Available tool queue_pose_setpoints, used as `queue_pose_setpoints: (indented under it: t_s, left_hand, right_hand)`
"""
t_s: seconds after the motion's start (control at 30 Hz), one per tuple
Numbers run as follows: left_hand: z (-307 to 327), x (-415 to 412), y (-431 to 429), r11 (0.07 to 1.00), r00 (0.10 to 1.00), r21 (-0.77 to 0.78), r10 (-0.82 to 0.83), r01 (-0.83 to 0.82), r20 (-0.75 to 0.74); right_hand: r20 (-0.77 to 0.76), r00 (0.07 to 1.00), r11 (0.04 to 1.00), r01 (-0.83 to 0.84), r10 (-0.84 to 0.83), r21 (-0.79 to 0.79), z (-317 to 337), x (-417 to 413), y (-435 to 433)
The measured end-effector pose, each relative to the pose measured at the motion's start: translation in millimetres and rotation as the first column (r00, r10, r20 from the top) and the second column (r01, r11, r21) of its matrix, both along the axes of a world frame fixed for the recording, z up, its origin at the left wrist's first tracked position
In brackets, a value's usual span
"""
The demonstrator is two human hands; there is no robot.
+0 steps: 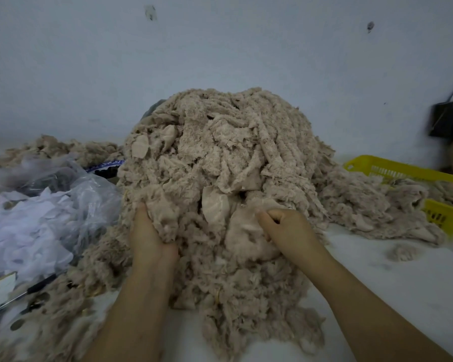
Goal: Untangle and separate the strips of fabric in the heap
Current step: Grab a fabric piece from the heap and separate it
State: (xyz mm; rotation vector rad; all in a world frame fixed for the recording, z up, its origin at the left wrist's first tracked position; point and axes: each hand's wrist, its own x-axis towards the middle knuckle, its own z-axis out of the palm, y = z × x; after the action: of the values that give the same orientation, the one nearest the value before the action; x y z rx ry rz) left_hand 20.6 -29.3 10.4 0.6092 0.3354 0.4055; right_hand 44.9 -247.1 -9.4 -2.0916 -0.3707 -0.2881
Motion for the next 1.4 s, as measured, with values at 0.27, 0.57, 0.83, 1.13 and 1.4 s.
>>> queue_pose_setpoints:
  t_s: [0.27,0.57,0.83,1.13,1.4]
  left_hand:
    - [1,-2,-15,0.968,0.972,0.122,-0.228,0.220,0.054]
    - [-11,-8,-52,0.690,0.941,0.656,-0.325,0.304,-0.094]
    - [-4,-9,-48,0.856,0.942,0.401,-0.331,0.325,-0.057]
    - [-4,-10,-53,0.865,0.919,0.337,-0.394,0.371,0.000]
    - [-7,-6,-44,0.912,0.913,0.232,-0.378,0.339,0.154]
  right_hand:
    - [0.086,0.996,0.997,-0.029,0.036,-0.076,4,-8,7]
    - [0.067,0.985,0.986,-0.163,0.160,0.040,5,-21,29]
    - [0.088,0.987,0.966,-0.153,0.137,0.207,8,-20,21]
    - [0.007,0.953,0.950,-0.301,0.303,-0.080,-4,-24,39]
    - [-0.045,0.987,0.931,-0.131,0.155,0.340,6,-11,13]
